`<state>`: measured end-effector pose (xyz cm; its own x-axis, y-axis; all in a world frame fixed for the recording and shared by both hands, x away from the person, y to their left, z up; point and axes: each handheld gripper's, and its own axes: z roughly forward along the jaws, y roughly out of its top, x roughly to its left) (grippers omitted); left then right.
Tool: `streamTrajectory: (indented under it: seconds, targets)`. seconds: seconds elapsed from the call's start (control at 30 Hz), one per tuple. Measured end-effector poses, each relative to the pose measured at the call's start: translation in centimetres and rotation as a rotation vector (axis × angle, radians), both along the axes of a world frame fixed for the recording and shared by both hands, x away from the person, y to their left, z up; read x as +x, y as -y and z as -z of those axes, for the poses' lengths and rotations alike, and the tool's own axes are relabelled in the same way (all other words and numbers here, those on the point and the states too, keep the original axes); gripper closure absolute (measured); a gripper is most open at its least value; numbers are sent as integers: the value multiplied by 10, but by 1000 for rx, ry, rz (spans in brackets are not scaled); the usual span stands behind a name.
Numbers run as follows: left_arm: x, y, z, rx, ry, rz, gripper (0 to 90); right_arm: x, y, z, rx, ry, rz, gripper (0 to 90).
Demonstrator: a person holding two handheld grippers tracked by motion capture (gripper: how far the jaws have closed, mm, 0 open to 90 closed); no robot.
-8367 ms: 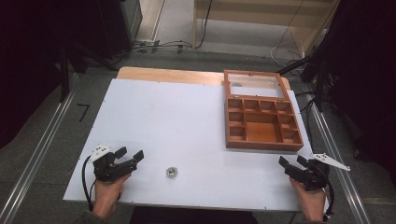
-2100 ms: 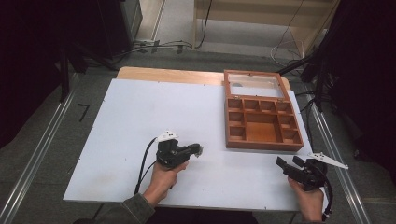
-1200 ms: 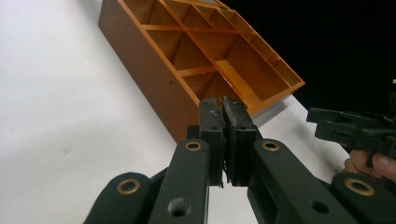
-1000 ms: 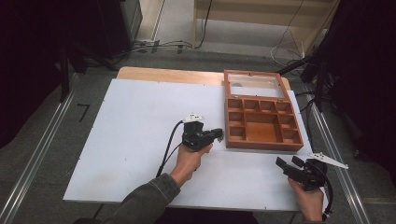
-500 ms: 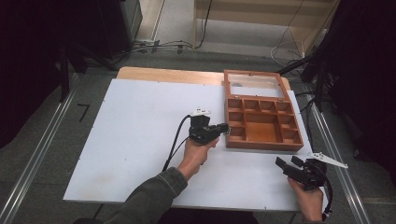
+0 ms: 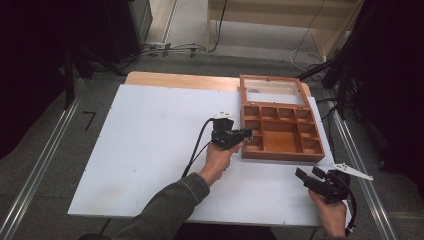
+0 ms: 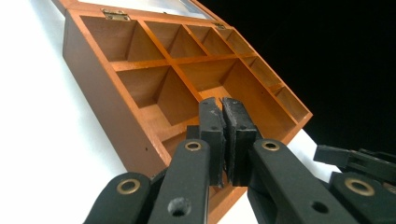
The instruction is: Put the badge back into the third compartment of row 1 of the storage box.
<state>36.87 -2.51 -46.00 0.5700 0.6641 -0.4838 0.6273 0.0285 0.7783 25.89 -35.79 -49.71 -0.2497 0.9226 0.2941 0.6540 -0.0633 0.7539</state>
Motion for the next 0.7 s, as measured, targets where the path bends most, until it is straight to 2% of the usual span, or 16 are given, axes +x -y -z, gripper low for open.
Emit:
streamTrajectory:
  seconds: [0.7]
  targets:
    - [24,26,-9,14,9,4,889,3,-1,-1,12,7,-11,214]
